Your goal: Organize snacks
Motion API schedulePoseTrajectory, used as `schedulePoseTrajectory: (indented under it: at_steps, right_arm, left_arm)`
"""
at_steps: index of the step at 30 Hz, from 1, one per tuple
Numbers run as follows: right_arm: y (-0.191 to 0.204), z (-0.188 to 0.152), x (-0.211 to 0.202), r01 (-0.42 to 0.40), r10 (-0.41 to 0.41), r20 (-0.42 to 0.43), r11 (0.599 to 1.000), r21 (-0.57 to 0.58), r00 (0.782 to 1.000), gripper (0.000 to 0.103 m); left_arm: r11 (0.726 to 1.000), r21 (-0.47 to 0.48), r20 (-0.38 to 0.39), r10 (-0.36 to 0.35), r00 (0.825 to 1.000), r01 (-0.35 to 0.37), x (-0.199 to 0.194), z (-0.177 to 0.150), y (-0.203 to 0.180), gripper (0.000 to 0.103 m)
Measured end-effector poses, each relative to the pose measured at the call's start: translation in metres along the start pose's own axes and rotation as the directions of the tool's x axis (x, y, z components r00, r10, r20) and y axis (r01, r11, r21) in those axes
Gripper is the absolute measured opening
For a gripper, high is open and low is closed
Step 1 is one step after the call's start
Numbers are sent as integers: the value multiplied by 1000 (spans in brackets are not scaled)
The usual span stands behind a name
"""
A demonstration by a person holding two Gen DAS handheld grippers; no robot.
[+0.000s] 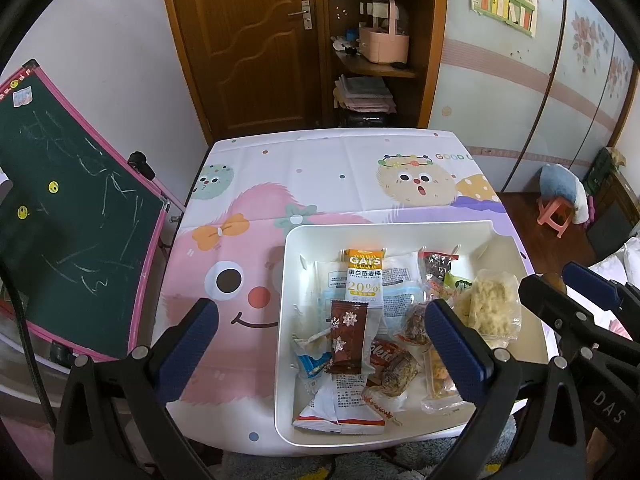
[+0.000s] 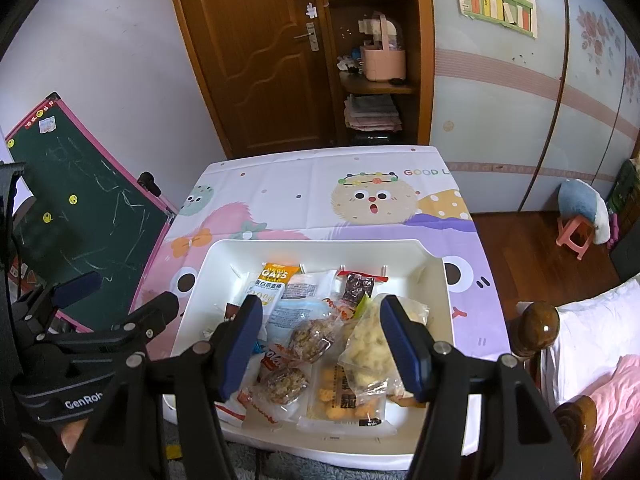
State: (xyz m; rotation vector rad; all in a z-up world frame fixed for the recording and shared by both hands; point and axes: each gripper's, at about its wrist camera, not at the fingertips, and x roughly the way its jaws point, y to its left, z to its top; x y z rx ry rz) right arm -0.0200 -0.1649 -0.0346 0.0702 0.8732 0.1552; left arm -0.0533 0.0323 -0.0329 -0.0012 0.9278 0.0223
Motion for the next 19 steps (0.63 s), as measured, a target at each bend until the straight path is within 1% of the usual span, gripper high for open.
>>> schedulePoseTrajectory:
  at_steps: [19]
  right_arm:
    - [0,-1,3,8,-8,-3,1000,15,1000,62]
  left_arm:
    - [1000,2,-9,-8,1000,8,1,-2,1,102]
